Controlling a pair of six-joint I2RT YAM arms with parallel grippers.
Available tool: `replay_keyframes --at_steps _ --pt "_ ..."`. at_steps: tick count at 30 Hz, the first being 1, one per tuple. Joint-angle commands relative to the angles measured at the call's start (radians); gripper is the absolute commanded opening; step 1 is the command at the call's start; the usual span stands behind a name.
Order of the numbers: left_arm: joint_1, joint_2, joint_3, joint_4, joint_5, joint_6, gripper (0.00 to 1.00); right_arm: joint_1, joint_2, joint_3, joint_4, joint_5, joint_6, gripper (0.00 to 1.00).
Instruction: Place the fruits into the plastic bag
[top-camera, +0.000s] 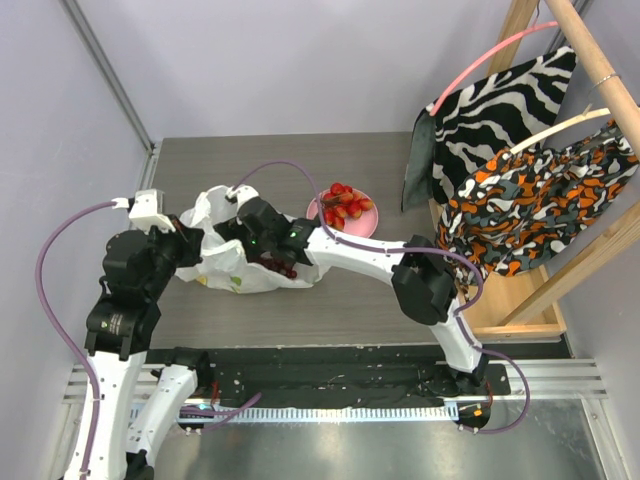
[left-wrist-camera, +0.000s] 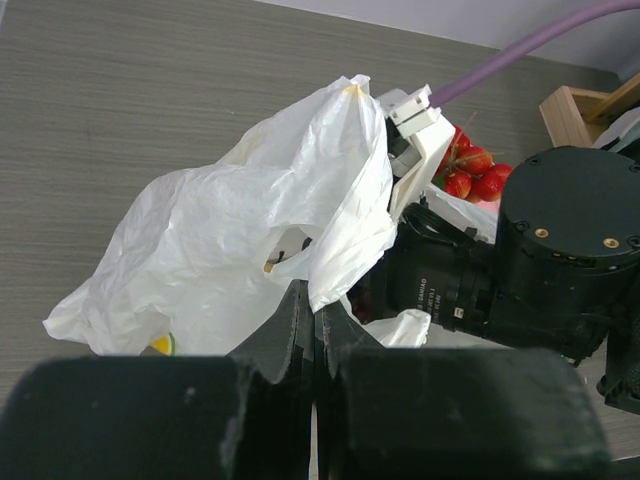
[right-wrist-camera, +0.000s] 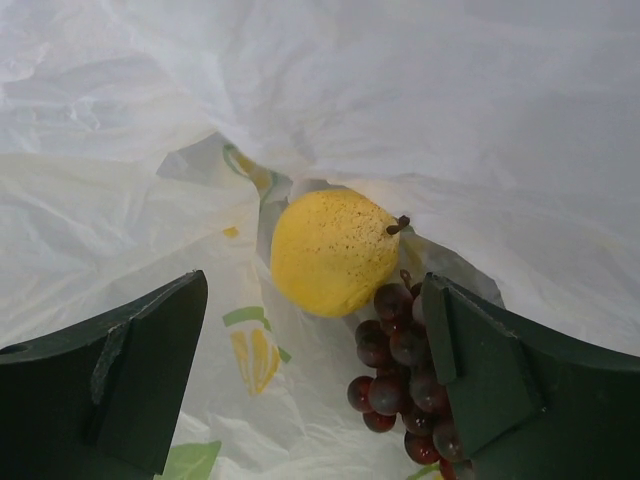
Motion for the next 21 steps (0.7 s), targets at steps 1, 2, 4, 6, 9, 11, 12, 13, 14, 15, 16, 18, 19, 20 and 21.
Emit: replay_keyframes --at_steps 1,2,4,6,9,11,12,13,14,15,16,18,19,20,21 --pt "0.004 0.0 -0.004 0.045 -0.004 0.002 0.0 -0.001 -0.115 -0.031 0.068 -0.03 0.006 0.98" --pt "0.004 0.001 -0.005 0.045 -0.009 0.002 0.0 -0.003 -0.131 -0.057 0.092 -0.043 0.018 0.98" --pt "0.004 0.003 -0.014 0.055 -0.013 0.002 0.0 -0.011 -0.172 -0.091 0.127 -0.089 0.032 0.98" --pt "0.004 0.007 -0.027 0.06 -0.021 0.004 0.0 -0.018 -0.209 -0.129 0.161 -0.119 0.055 0.97" --pt "0.005 0.01 -0.047 0.072 -0.056 0.01 0.0 -0.035 -0.247 -0.186 0.203 -0.14 0.073 0.97" --pt "0.004 0.015 -0.054 0.077 -0.07 0.013 0.0 -0.047 -0.284 -0.226 0.224 -0.168 0.085 0.97" --pt "0.004 0.021 -0.059 0.078 -0.078 0.016 0.0 -0.051 -0.293 -0.237 0.253 -0.177 0.093 0.97" --pt "0.004 0.023 -0.06 0.084 -0.081 0.016 0.0 -0.055 -0.312 -0.246 0.259 -0.192 0.099 0.96" --pt "0.004 0.026 -0.064 0.089 -0.084 0.018 0.0 -0.064 -0.321 -0.263 0.272 -0.198 0.102 0.96" --pt "0.004 0.027 -0.068 0.092 -0.092 0.021 0.0 -0.067 -0.33 -0.274 0.275 -0.2 0.108 0.96" --pt "0.004 0.03 -0.071 0.092 -0.107 0.024 0.0 -0.072 -0.35 -0.281 0.284 -0.206 0.113 0.96" --pt "0.004 0.035 -0.076 0.088 -0.128 0.03 0.0 -0.08 -0.375 -0.313 0.295 -0.211 0.121 0.96" --pt "0.004 0.032 -0.077 0.085 -0.148 0.037 0.0 -0.08 -0.387 -0.326 0.311 -0.214 0.124 0.96" --pt "0.004 0.03 -0.082 0.085 -0.155 0.039 0.0 -0.083 -0.411 -0.346 0.318 -0.218 0.127 0.96" --pt "0.004 0.03 -0.088 0.083 -0.161 0.041 0.0 -0.087 -0.421 -0.352 0.321 -0.218 0.128 0.96"
